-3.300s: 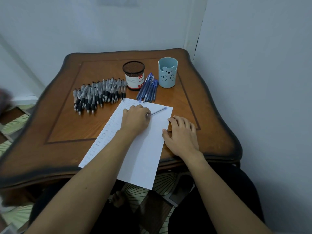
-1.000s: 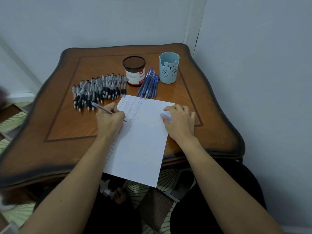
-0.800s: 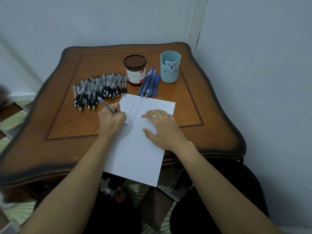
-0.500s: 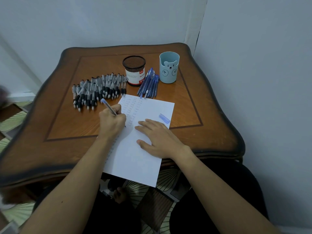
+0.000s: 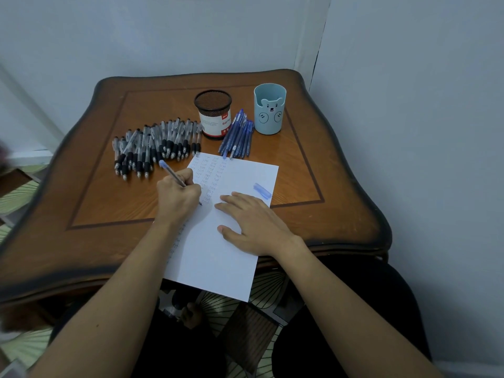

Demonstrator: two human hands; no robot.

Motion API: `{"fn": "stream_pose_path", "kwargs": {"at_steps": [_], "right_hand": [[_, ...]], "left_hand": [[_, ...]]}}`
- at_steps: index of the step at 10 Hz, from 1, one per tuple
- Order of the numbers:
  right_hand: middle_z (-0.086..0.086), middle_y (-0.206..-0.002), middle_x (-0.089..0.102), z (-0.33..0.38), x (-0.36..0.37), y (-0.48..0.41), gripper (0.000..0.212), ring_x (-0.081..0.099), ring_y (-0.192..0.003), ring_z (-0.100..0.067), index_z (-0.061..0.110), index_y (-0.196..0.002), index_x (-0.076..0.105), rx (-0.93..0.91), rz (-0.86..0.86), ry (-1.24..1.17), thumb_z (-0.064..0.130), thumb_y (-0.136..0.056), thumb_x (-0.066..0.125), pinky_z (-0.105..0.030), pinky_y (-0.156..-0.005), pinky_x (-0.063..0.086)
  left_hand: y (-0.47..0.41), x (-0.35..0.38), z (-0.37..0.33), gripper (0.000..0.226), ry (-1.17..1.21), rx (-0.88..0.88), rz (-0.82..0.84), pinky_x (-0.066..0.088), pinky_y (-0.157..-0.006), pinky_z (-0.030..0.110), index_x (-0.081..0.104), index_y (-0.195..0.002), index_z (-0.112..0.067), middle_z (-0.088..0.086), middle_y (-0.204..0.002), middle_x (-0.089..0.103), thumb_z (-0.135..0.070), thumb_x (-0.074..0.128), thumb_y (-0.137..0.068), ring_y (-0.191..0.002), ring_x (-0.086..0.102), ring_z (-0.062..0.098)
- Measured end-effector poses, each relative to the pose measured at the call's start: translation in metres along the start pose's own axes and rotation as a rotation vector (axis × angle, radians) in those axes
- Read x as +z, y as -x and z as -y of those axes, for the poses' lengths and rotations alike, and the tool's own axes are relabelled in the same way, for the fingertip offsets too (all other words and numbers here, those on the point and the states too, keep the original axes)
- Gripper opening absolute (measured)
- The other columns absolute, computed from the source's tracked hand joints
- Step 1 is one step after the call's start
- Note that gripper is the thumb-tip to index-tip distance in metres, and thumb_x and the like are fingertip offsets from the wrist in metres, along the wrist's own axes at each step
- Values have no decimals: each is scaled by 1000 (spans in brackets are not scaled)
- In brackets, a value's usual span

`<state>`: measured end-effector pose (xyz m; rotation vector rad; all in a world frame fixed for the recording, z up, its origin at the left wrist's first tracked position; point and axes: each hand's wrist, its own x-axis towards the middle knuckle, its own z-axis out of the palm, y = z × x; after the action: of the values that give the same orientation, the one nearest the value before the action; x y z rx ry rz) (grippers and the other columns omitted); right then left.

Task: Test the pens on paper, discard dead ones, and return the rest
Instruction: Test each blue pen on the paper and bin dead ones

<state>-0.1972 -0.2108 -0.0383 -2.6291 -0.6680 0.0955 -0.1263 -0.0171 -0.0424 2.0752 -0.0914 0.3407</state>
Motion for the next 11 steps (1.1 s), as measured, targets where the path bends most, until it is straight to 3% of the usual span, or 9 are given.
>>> {"fn": "stream_pose_path", "kwargs": {"at_steps": [2, 4, 6, 10, 11], "right_hand": [[3, -163, 27, 1, 0, 1, 56, 14, -152, -15, 23, -153, 36, 2, 3, 0, 47, -103, 43, -36, -122, 10], [3, -162, 28, 0, 2, 1, 56, 15, -151, -16, 23, -153, 37, -3, -12, 13, 47, -102, 42, -38, -124, 8], [4, -162, 29, 0, 2, 1, 55, 15, -151, -15, 24, -152, 38, -4, -24, 17, 47, -102, 42, -38, -124, 4], [5, -162, 29, 1, 2, 1, 55, 15, -151, -14, 25, -151, 38, -3, -32, 13, 47, -102, 43, -37, -123, 4], [5, -162, 28, 0, 1, 0, 55, 15, -151, -14, 25, -152, 38, -2, -26, 12, 48, -102, 43, -38, -123, 4]], "left_hand": [[0, 0, 1, 29, 5, 24, 21, 30, -48, 37, 34, -55, -5, 2, -50, 32, 14, 52, -67, -52, 32, 15], [1, 0, -1, 40, 9, 36, 37, 25, -52, 33, 30, -52, -17, -2, -50, 27, 15, 50, -66, -53, 26, 16], [4, 0, -4, 29, 24, 60, 64, 23, -52, 31, 32, -55, -6, -2, -51, 28, 11, 51, -67, -52, 25, 11], [6, -2, -9, 35, 39, 48, 42, 20, -52, 29, 30, -53, -17, -3, -50, 25, 10, 47, -65, -52, 22, 12], [4, -2, -7, 26, 94, -54, 18, 28, -51, 32, 34, -56, -4, 11, -52, 33, 11, 52, -68, -53, 32, 17]]}}
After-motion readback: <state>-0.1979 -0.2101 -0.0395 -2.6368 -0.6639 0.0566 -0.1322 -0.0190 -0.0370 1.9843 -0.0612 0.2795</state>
